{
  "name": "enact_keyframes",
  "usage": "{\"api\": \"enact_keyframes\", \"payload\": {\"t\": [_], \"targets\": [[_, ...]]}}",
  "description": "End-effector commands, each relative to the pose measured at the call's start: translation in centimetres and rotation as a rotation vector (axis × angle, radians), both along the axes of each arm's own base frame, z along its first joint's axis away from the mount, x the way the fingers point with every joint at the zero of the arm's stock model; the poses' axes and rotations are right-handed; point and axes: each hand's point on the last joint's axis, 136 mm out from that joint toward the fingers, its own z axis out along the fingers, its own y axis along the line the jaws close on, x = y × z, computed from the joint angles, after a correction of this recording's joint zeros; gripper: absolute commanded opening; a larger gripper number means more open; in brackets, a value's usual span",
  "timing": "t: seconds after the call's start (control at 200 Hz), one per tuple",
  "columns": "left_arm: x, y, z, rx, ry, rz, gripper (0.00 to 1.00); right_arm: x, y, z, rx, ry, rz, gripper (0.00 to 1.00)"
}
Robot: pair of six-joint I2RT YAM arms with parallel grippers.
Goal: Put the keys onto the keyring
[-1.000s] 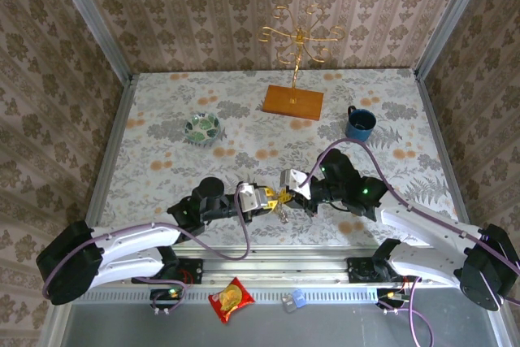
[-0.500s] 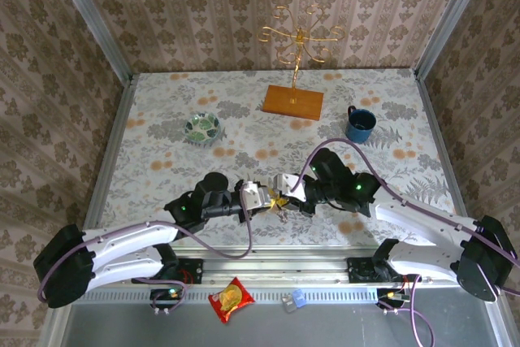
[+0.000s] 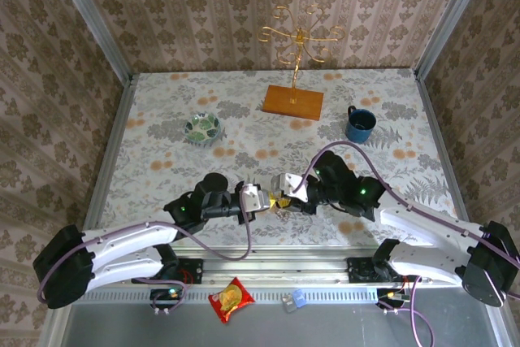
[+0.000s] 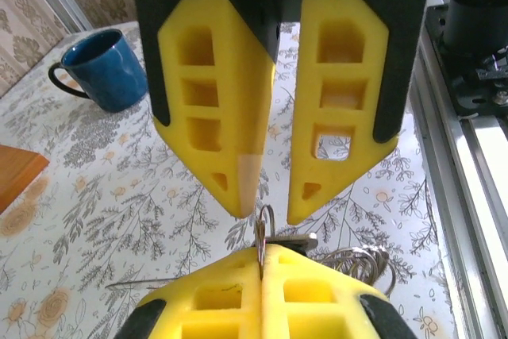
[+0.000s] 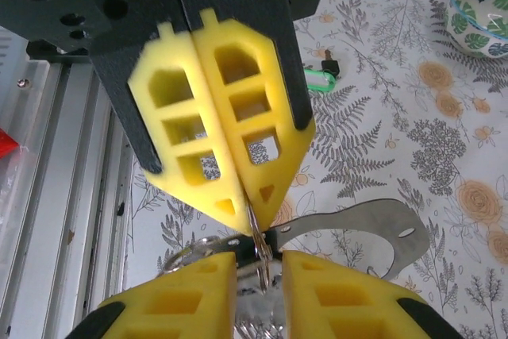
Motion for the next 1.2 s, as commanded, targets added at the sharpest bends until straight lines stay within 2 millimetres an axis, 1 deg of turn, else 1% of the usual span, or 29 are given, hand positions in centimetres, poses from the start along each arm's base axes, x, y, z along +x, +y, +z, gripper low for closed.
{"api": "enact_keyframes", "payload": {"t": [0.0, 0.09, 0.3, 0.375, 0.45, 0.6, 0.715, 0.79, 0.865, 0.92, 1.025, 1.19], "targets": [[-0.4, -0.1, 1.7, -0.082, -0.024, -0.011, 0.0, 0.1, -0.3, -0.2, 0.019, 0.01, -0.029, 0.24], [-0.4, -0.1, 1.7, -0.086, -0.026, -0.011, 0.0, 0.0, -0.4, -0.4, 0.021, 0.013, -0.029, 0.24], [-0.5, -0.2, 1.8, -0.094, -0.024, -0.017, 0.0, 0.6, -0.1, -0.4, 0.02, 0.003, -0.039, 0.25], [-0.5, -0.2, 1.8, -0.095, -0.025, -0.018, 0.0, 0.7, 0.1, -0.4, 0.017, 0.006, -0.036, 0.24], [-0.5, -0.2, 1.9, -0.099, -0.026, -0.019, 0.0, 0.7, 0.1, -0.5, 0.011, 0.01, -0.034, 0.21], [-0.6, -0.3, 2.2, -0.112, -0.028, -0.022, 0.0, 0.5, 0.2, -0.7, 0.004, 0.023, -0.024, 0.1], [-0.5, -0.4, 2.7, -0.142, -0.034, -0.024, 0.0, 0.5, 0.4, -1.1, 0.006, 0.036, -0.021, 0.09], [-0.5, -0.6, 3.2, -0.169, -0.039, -0.026, 0.0, 0.6, 0.8, -1.0, 0.023, 0.045, -0.019, 0.08], [-0.5, -0.8, 3.3, -0.18, -0.037, -0.033, 0.0, 0.8, 1.2, -0.6, 0.044, 0.046, -0.011, 0.09], [-0.4, -0.9, 3.4, -0.188, -0.04, -0.031, 0.0, 0.8, 1.5, -0.4, 0.05, 0.048, -0.005, 0.1], [-0.2, -0.8, 3.4, -0.209, -0.043, -0.016, 0.0, 1.0, 1.5, 0.0, 0.061, 0.041, -0.009, 0.19], [-0.2, -0.5, 3.0, -0.208, -0.033, -0.002, 0.0, 1.2, 0.4, 0.5, 0.096, 0.015, -0.047, 0.29]]}}
